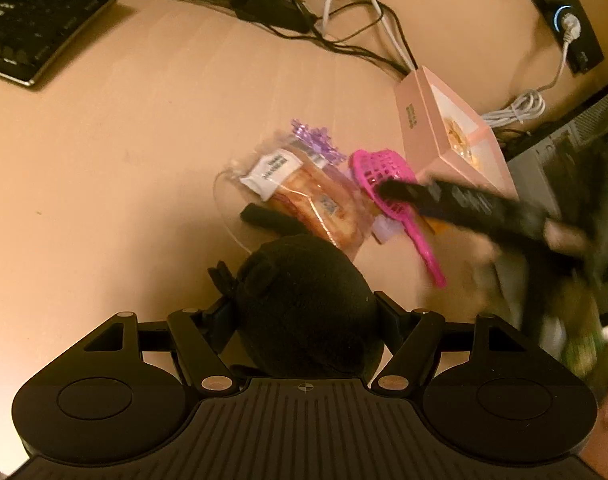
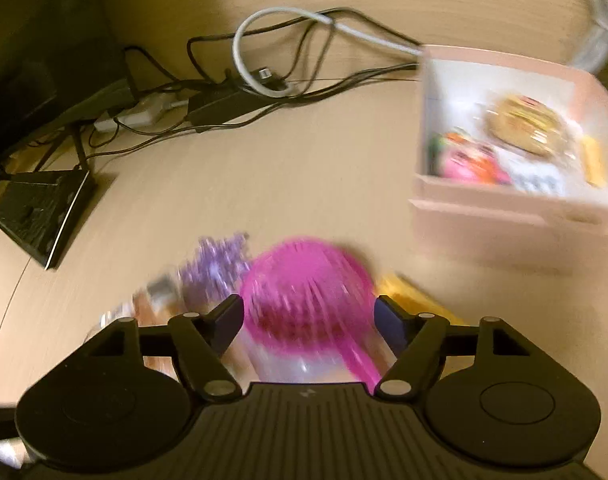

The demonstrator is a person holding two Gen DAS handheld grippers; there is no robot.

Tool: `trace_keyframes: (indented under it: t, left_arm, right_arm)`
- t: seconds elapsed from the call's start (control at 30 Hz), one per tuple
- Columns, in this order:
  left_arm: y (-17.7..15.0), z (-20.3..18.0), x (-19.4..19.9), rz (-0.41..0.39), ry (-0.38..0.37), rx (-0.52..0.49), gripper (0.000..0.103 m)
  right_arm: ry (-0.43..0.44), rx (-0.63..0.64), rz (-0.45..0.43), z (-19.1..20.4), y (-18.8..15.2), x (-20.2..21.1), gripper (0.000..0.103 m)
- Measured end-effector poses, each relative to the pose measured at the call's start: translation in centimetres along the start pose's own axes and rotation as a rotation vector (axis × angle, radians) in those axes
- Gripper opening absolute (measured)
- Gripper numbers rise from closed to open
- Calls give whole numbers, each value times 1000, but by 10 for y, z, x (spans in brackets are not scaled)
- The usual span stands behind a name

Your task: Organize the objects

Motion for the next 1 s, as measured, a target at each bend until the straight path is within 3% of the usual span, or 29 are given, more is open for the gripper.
trace_keyframes:
  t: [0.13, 0.27, 0.53, 0.7, 1.0]
  left_arm:
    - [8, -10, -9, -29, 12, 23, 76]
    - [8, -18, -4, -79, 17, 34, 76]
    - [5, -17, 33, -201, 134, 12, 76]
    - [-4, -6, 42, -208, 159, 46, 76]
    - [-17, -12, 53, -233, 222, -22, 76]
  right_arm:
    - [-60, 31, -93, -24, -21, 37, 86]
    - [-141, 33, -126, -55, -31, 56, 87]
    - [-260, 13, -195, -94, -21, 59, 86]
    - [-198, 51, -252, -79, -4, 65, 86]
    - [-55, 215, -147, -20, -30, 32, 87]
Point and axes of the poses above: each gripper's, at about its wrist camera, not at the fingertips, and x roughly against the way its jaws point, z to its left, y to its top, the point moved 4 cm from there along -x, roughly the way its jaws point, and after that the axes turned 1 degree about z, right-handed, at the moved point
